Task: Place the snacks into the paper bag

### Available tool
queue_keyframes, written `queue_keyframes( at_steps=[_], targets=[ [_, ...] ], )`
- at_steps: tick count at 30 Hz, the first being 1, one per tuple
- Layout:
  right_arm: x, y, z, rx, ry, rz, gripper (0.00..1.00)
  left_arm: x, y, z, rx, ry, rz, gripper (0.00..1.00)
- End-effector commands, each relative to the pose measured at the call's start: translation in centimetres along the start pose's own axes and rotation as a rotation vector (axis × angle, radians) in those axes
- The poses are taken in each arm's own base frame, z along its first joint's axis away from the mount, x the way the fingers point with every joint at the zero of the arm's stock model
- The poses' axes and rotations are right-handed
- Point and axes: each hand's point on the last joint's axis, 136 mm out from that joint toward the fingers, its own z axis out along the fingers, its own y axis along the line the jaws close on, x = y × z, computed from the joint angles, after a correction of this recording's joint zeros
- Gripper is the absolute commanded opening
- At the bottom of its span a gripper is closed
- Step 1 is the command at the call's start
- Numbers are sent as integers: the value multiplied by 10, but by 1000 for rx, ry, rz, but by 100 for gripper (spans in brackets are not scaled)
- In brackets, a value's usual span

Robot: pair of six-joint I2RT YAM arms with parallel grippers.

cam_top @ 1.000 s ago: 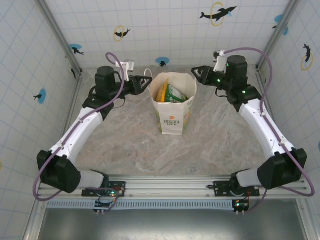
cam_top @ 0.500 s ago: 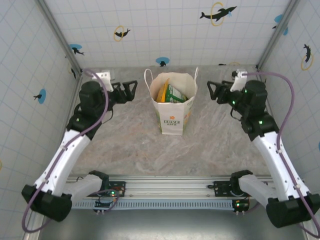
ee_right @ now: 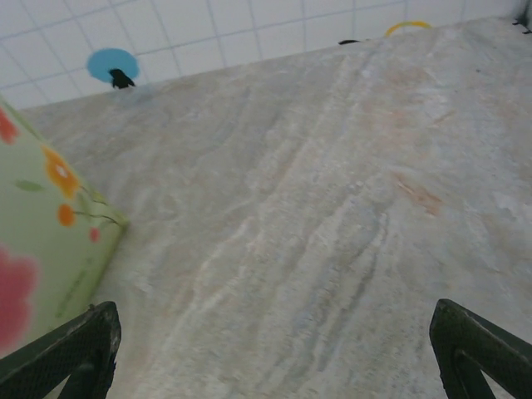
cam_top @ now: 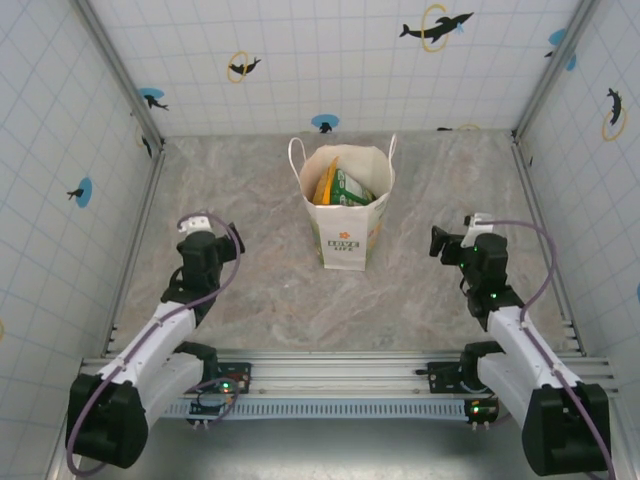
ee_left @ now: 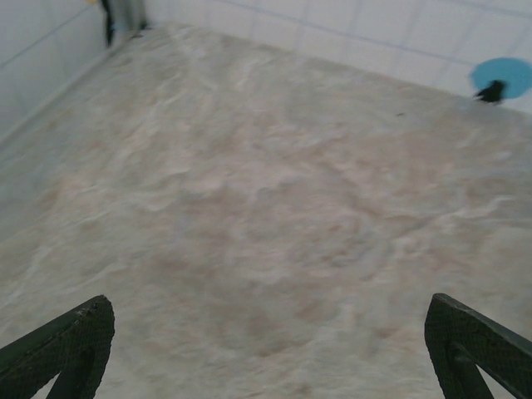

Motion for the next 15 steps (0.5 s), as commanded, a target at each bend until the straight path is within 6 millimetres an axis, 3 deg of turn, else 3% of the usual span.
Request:
queue_keyframes(
  at_steps=[1, 9, 15],
  targets=[
    [-15, -7, -1, 16, -172, -42, 98, -20, 18, 1, -65, -171, 10, 98],
    [31, -25, 8, 70, -130, -65, 98, 35, 54, -5, -119, -229, 34, 98],
    [33, -35, 12, 120, -138, -86, 98, 54, 60, -8, -104, -228, 76, 98]
  ],
)
